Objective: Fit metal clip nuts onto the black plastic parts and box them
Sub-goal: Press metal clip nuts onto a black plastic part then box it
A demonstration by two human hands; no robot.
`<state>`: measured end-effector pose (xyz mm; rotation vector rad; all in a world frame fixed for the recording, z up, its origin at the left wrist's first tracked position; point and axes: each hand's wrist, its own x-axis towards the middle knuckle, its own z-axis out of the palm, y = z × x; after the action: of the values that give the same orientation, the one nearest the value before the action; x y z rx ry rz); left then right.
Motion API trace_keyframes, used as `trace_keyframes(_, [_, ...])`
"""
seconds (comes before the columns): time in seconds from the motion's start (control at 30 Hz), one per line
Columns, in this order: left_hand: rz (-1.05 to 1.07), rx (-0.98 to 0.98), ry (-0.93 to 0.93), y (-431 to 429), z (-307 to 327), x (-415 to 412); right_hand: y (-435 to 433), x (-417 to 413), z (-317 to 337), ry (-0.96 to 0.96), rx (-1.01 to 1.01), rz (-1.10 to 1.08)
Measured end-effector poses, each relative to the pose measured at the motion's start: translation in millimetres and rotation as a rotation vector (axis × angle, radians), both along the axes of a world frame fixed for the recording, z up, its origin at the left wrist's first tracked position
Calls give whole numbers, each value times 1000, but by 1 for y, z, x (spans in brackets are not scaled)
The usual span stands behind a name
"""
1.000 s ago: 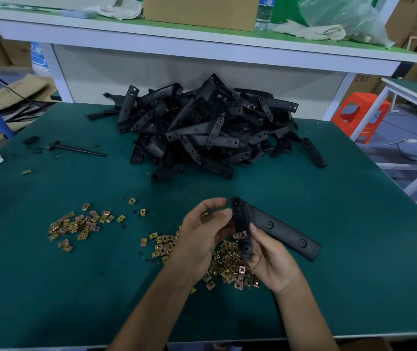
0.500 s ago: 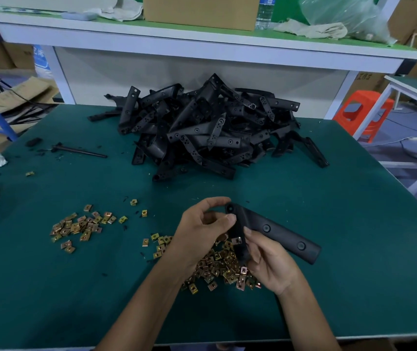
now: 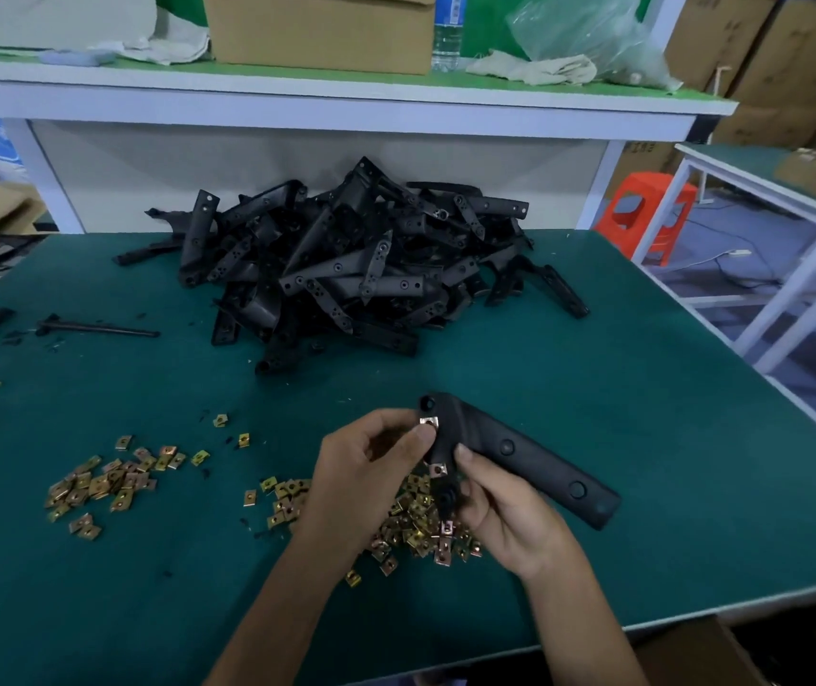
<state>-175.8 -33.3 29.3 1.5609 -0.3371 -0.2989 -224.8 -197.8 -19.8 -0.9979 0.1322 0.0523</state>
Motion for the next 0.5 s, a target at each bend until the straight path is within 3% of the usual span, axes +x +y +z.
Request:
trace_keyframes(0.1, [-27, 82, -86, -1, 4, -7, 2, -16, 12, -19, -3, -15])
trace_keyframes(0.23, [13, 180, -153, -13, 6, -23, 11, -32, 14, 44, -177, -95])
trace_keyframes(0.5, [-111, 103, -86, -37, 1, -52, 22, -86, 16, -82, -435, -609])
